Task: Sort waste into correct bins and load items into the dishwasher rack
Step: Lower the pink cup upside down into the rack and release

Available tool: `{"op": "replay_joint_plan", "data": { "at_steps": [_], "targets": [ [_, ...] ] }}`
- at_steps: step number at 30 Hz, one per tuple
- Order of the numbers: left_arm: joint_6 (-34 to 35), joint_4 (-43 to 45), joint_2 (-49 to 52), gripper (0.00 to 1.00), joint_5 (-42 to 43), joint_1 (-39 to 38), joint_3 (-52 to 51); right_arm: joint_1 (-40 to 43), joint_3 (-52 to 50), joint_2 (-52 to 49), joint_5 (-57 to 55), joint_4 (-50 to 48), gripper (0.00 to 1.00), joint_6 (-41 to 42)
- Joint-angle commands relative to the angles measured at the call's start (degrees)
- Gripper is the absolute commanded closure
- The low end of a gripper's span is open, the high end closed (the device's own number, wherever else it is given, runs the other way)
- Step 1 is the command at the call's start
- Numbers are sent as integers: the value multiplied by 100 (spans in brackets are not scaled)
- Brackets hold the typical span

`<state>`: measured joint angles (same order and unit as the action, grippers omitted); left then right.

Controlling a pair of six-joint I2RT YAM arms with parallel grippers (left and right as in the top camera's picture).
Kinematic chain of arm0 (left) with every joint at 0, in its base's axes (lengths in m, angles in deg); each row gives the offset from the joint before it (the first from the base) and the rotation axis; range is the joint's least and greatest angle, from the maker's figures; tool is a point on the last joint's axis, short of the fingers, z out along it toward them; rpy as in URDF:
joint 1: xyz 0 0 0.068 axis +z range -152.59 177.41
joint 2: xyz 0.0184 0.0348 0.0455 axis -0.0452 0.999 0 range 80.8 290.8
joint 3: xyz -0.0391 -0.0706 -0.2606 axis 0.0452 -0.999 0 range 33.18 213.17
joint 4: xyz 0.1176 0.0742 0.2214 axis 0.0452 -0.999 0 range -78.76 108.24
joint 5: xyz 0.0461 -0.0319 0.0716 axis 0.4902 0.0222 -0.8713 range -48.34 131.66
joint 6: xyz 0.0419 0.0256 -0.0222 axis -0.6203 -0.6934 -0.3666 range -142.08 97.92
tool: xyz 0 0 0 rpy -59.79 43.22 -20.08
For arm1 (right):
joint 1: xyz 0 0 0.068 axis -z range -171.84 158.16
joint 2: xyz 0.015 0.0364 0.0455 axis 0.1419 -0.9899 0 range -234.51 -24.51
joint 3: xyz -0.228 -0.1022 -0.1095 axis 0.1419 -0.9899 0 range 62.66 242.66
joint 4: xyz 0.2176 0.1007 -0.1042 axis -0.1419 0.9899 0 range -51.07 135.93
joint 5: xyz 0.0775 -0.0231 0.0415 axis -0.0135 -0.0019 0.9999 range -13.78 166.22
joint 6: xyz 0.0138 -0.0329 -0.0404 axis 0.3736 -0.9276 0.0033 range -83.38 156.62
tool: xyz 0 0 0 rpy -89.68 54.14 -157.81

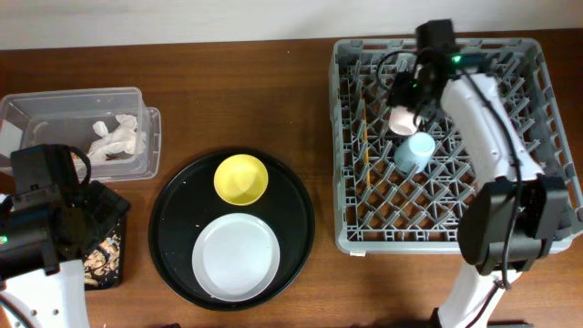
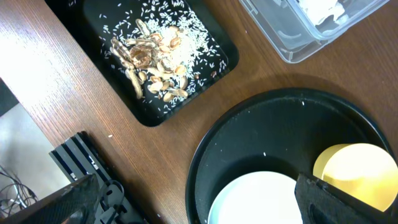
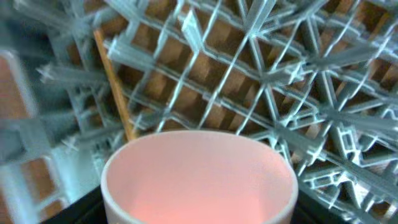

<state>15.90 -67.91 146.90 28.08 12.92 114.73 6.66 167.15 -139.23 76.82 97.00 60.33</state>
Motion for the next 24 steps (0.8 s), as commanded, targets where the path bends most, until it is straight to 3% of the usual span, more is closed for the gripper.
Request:
{"op": "replay_joint_plan", "data": {
  "at_steps": [1, 3, 7, 12, 13, 18, 24],
  "targets": [
    [-26, -4, -46, 1, -81, 20, 61, 671, 682, 15, 1993, 114, 31, 111],
    [-26, -4, -46, 1, -81, 20, 61, 1099, 717, 13, 2988, 50, 32, 431],
    [-26, -4, -46, 1, -81, 20, 61, 1211, 710, -2, 3541, 2, 26, 1126],
    [-26, -4, -46, 1, -81, 20, 61, 1215, 706, -310, 3788, -20, 27, 2544],
    [-26, -4, -46, 1, -81, 20, 61, 1215, 706, -516, 4072, -33, 33, 2855],
    [-26, -4, -46, 1, -81, 20, 61, 1311, 706, -955, 4745, -42, 32, 3283],
    [-26, -4, -46, 1, -81, 20, 61, 1589, 706, -968, 4776, -61, 31, 3681]
  ]
}}
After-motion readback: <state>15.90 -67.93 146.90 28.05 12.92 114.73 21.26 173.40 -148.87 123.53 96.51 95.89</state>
